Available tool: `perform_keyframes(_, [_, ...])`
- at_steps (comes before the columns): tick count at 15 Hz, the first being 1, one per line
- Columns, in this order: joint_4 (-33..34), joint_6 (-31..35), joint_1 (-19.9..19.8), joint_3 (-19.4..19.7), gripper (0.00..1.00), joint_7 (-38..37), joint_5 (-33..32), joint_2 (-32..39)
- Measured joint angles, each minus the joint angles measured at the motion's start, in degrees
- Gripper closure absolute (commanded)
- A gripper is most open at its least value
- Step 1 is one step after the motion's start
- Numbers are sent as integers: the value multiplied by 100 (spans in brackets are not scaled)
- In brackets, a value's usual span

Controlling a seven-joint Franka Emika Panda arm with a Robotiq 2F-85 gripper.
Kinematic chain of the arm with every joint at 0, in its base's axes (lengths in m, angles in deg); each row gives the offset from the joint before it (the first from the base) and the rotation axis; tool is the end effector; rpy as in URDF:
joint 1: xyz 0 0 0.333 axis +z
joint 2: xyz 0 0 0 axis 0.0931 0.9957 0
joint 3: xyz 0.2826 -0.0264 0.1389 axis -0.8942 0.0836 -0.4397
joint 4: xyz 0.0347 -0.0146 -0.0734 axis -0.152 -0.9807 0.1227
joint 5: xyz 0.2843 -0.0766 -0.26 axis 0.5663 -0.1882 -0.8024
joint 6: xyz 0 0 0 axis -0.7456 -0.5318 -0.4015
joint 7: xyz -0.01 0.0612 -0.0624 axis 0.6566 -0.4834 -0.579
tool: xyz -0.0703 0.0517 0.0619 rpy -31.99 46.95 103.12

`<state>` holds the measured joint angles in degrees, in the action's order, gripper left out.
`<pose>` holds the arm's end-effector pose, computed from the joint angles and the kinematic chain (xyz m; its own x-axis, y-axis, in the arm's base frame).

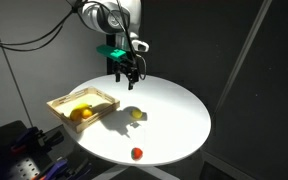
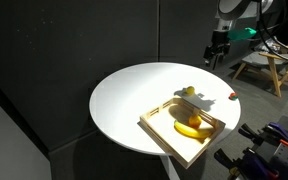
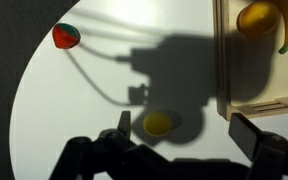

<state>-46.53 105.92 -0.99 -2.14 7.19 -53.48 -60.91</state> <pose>0.5197 -0.1104 0.3521 0.9886 -0.1467 -0.0325 -0.1470 -0.9891 -0.0060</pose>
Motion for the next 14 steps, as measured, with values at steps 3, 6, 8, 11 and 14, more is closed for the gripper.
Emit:
perform_keyframes(3, [-92,61,0,0,0,-54,5,-133])
perform_keyframes(6, [-139,68,0,0,0,-88,11,-212])
perform_keyframes(8, [-152,69,0,0,0,-98,11,-223])
perform_keyframes(11, [-166,71,0,0,0,-108,11,-223])
perform_keyframes(14, [-168,72,0,0,0,-112,11,-223])
